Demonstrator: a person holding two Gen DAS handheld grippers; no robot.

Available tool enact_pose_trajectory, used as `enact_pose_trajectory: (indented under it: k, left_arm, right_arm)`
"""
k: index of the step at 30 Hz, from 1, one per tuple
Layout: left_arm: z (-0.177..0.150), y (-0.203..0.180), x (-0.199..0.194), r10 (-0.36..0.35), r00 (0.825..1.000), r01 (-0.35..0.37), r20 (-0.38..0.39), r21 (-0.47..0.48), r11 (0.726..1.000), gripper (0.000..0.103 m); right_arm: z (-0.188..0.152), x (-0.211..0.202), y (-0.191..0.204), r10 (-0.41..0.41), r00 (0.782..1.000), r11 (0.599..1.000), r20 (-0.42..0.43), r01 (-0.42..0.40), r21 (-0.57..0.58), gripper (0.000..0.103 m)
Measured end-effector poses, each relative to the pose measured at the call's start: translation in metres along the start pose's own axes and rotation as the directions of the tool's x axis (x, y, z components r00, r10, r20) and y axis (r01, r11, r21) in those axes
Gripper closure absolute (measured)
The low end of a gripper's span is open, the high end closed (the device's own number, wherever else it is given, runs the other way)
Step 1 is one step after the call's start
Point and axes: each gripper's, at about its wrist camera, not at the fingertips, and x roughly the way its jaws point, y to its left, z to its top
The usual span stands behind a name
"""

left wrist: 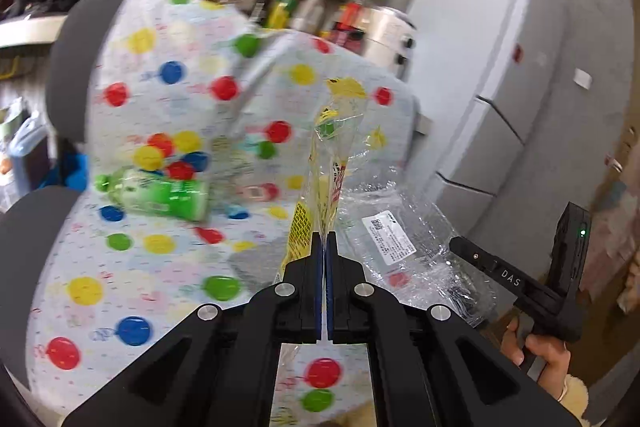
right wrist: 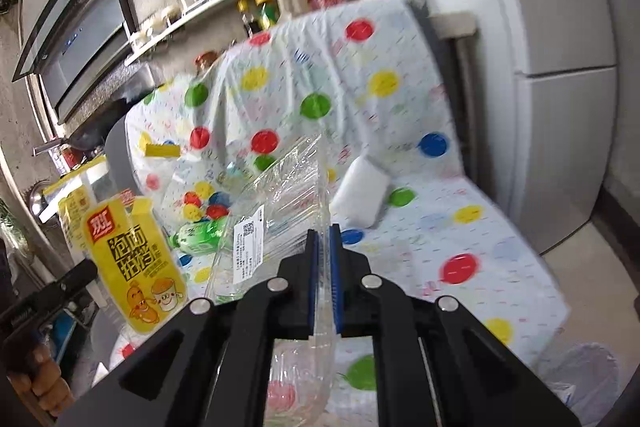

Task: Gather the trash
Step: 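Carry both items over the bin and open both grippers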

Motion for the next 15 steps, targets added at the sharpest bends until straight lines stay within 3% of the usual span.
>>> enact_pose_trajectory:
  k: [5, 9, 12, 15]
  left_arm:
    - [-0.015, -0.054, 0.021, -0.083, 0.995, 0.087, -0.046, 0.09, 0.992, 0.102]
    - [-0.031, -0.096, 0.046, -0.172, 0.979, 0.185, -0.111, 0.124, 0.975, 0.102]
    - [-0.043, -0.119, 0.056, -0.212, 0.967, 0.232, -0.143, 0.143, 0.962, 0.102]
    - [-0.057, -0.142, 0.065, -0.256, 0.948, 0.288, -0.189, 0.171, 0.942, 0.102]
  right_arm:
    - [-0.012, -0.036, -0.039, -0.072, 0.997, 0.997, 0.026, 0.071, 0.031, 0.097]
    - [-0.023, -0.07, -0.074, -0.16, 0.986, 0.986, 0.035, 0.158, 0.053, 0.097]
    - [-0.035, -0.104, -0.097, -0.254, 0.964, 0.966, 0.073, 0.249, 0.069, 0.097]
    - [-0.051, -0.142, -0.115, -0.376, 0.92, 0.926, 0.113, 0.37, 0.076, 0.096]
